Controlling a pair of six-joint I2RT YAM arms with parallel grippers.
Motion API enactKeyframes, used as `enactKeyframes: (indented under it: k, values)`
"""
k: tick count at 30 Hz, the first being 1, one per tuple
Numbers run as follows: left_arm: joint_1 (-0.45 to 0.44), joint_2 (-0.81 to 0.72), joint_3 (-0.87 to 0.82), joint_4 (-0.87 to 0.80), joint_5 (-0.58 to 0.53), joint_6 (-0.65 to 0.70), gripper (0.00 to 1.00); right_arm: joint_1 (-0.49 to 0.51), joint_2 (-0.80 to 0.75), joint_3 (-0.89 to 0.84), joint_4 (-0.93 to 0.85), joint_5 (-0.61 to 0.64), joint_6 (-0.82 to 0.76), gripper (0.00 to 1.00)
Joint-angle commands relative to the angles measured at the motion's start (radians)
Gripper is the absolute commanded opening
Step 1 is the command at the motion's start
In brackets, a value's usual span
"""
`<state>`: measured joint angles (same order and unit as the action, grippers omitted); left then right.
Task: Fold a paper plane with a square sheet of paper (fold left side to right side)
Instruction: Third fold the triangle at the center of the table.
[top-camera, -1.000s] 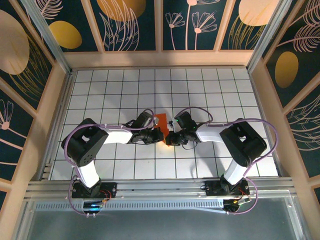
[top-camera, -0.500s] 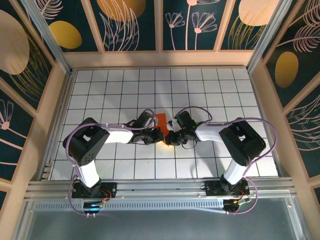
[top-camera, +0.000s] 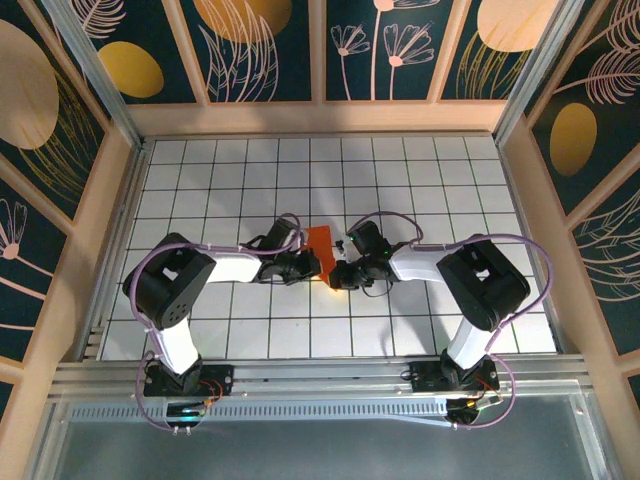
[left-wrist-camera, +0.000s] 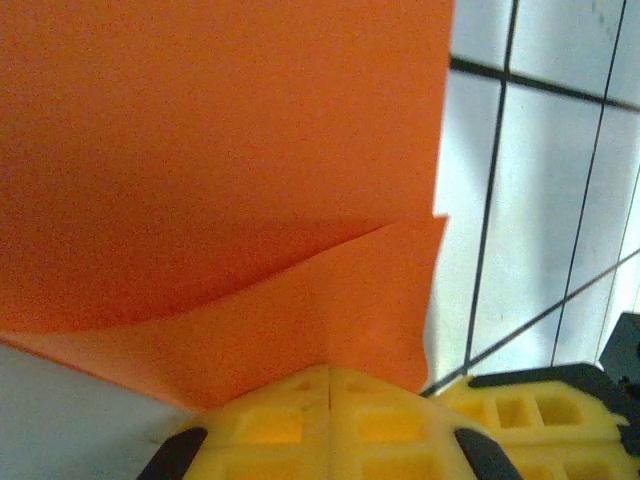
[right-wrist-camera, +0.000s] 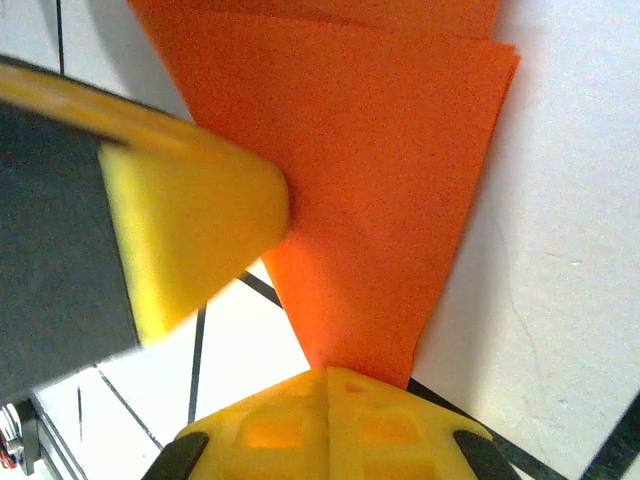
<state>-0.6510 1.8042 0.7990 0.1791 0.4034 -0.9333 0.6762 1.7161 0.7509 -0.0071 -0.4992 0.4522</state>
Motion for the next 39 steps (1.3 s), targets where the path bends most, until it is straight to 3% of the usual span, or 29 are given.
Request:
enactKeyframes:
  k: [1,18,25,32,39]
  values:
    - [0.069,0.021,-0.03,-0.033,-0.087,0.024,0.0,0.001,0.088,-0.058,-0.177,0.144,-0.024,0.0]
    - [0.245,-0.013,-0.075,-0.021,-0.108,0.119,0.0,0.004,0.089,-0.059,-0.169,0.123,-0.016,0.0]
    - [0.273,-0.084,-0.057,-0.098,-0.146,0.17,0.0,0.003,0.086,-0.053,-0.152,0.104,-0.011,0.0]
    - [0.265,-0.212,-0.086,-0.11,-0.126,0.198,0.0,0.003,0.086,-0.049,-0.141,0.096,-0.009,0.0]
    - [0.113,-0.21,-0.071,-0.02,-0.015,0.156,0.0,0.003,0.091,-0.048,-0.141,0.097,-0.005,0.0]
